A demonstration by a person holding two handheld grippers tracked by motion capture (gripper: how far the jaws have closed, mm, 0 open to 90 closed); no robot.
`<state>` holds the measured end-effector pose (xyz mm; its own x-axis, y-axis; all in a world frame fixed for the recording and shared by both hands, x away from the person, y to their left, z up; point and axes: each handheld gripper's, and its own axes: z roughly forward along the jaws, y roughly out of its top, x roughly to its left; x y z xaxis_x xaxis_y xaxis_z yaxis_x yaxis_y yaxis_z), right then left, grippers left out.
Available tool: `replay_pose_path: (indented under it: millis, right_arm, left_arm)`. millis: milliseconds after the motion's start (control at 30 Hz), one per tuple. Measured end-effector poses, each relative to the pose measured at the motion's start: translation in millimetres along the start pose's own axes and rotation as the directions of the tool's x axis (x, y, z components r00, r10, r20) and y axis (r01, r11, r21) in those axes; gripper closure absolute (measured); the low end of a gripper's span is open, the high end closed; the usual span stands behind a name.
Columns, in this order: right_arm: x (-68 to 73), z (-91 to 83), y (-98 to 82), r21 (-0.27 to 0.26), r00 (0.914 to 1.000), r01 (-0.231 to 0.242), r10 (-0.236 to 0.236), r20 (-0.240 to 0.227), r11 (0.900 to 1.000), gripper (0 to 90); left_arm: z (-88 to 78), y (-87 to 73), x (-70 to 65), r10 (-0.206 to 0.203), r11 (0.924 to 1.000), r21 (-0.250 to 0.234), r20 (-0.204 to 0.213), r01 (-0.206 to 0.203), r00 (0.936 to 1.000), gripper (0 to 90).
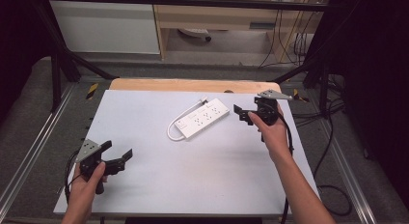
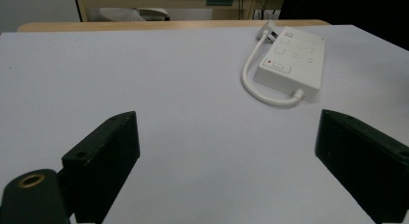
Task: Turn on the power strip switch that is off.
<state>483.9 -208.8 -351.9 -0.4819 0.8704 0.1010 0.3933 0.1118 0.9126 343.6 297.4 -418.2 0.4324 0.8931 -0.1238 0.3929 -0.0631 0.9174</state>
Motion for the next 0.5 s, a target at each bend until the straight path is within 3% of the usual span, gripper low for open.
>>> replay_pose_path:
  millis: [133, 267, 500]
  right_arm:
    - [-1.3, 11.4, 3.8, -0.017, 0.9998, 0.007, -0.007, 0.019, 1.0, 6.6]
    - [-3.8, 19.2, 4.6, -0.035, 0.9993, -0.026, 0.027, 0.027, 0.999, 6.6]
    - [-5.1, 32.5, 6.6, -0.045, 0.9986, -0.033, 0.035, 0.041, 0.998, 8.8]
  left_arm:
    - [-0.4, -0.2, 0.6, 0.002, 1.0, 0.001, -0.002, -0.002, 1.0, 8.5]
    - [-0.9, -0.2, 1.4, 0.0, 1.0, -0.002, -0.005, 0.0, 1.0, 8.4]
    - [-0.3, -0.3, 1.5, 0.003, 1.0, 0.001, -0.003, -0.003, 1.0, 8.3]
